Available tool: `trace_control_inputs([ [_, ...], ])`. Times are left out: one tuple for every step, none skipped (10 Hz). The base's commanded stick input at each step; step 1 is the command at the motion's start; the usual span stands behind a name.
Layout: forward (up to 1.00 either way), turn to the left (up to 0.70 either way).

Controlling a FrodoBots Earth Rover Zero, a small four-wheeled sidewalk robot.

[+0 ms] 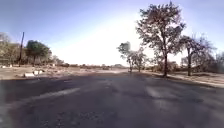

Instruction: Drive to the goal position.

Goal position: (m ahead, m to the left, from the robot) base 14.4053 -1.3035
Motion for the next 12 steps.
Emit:
trace_control_inputs([
  [0.5,0.11],
  [0.5,0.08],
  [0.5,0.06],
  [0.5,0.0],
  [0.5,0.0],
  [0.5,0.0],
  [0.5,0.0],
  [0.5,0.0],
  [0.5,0.0],
  [0.5,0.0],
  [0.5,0.0],
  [0.5,0.0],
])
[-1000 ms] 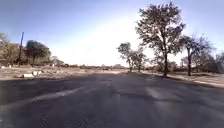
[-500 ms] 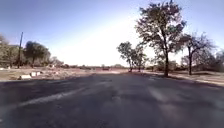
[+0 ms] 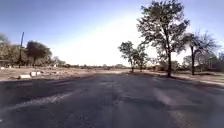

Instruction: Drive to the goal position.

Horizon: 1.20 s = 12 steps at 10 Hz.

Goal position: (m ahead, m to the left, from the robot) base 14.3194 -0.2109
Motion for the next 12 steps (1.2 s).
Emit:
trace_control_inputs([
  [0.5,0.0],
  [0.5,0.0],
  [0.5,0.0],
  [0.5,0.0],
  [0.5,0.0],
  [0.5,0.0],
  [0.5,0.0],
  [0.5,0.0],
  [0.5,0.0],
  [0.5,0.0],
  [0.5,0.0],
  [0.5,0.0],
])
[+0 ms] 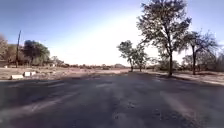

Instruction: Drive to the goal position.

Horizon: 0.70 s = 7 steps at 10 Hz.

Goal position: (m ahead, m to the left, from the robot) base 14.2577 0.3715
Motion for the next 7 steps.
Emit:
trace_control_inputs([
  [0.5,0.0],
  [0.5,0.0],
  [0.5,0.0],
  [0.5,0.0],
  [0.5,0.0],
  [0.5,0.0],
  [0.5,0.0],
])
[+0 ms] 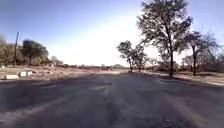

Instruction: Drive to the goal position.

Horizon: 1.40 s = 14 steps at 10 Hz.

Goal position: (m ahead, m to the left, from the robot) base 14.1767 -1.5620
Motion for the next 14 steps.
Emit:
trace_control_inputs([
  [0.5,0.0],
  [0.5,0.0],
  [0.5,0.01],
  [0.5,0.07],
  [0.5,0.13],
  [0.5,0.19],
  [0.5,0.25],
  [0.5,0.0],
  [0.5,0.0],
  [0.5,0.0],
  [0.5,0.0],
  [0.5,0.0],
  [0.5,0.0],
  [0.5,0.0],
])
